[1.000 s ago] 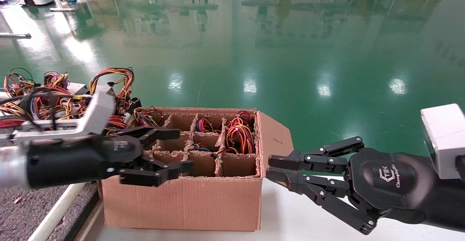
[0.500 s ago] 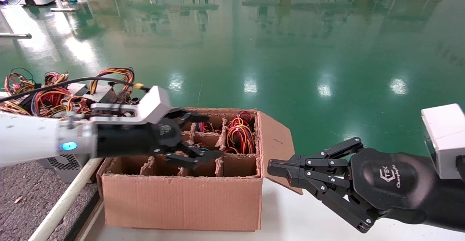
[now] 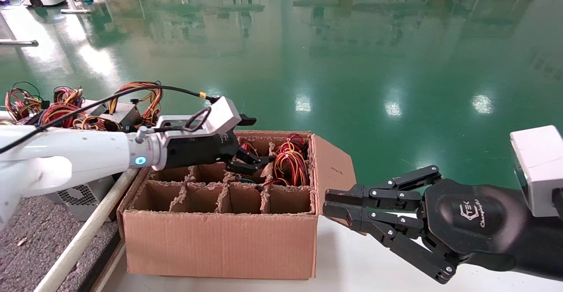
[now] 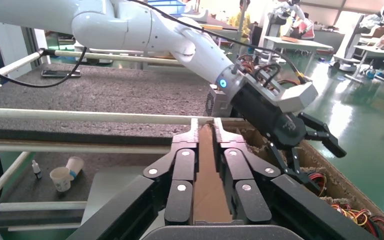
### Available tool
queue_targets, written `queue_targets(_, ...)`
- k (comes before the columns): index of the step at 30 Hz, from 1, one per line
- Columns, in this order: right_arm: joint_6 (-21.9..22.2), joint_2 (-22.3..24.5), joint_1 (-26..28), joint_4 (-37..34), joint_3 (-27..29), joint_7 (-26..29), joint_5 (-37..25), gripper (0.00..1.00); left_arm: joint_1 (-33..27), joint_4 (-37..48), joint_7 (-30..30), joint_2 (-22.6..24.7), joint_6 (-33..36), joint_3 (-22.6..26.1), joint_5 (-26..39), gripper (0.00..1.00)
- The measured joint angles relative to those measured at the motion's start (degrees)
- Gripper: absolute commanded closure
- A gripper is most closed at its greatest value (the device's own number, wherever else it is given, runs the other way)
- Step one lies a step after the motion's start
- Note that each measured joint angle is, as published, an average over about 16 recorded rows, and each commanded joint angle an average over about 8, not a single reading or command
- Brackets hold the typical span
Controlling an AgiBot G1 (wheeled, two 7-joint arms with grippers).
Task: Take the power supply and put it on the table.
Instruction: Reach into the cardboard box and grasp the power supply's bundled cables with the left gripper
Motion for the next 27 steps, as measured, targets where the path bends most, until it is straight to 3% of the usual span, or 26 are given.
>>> queue_targets(17, 0.00, 0.00, 0.00, 0.00, 0.00, 0.00, 0.00, 0.00, -0.21, 5.06, 5.25, 4.17, -2.42, 0.26, 0.29, 0.01)
queue_targets(20, 0.00, 0.00, 0.00, 0.00, 0.00, 0.00, 0.00, 0.00, 0.13, 4.91, 5.91, 4.56, -2.62, 0.51, 0.46, 0.19)
queue_targets(25, 0.00, 0.00, 0.00, 0.00, 0.00, 0.00, 0.00, 0.00, 0.85, 4.08, 6.57, 5.05, -3.27, 0.93, 0.53, 0.75)
queue_targets(27, 0.00, 0.00, 0.00, 0.00, 0.00, 0.00, 0.00, 0.00, 1.19, 3.59, 6.72, 5.19, -3.64, 1.15, 0.53, 0.90)
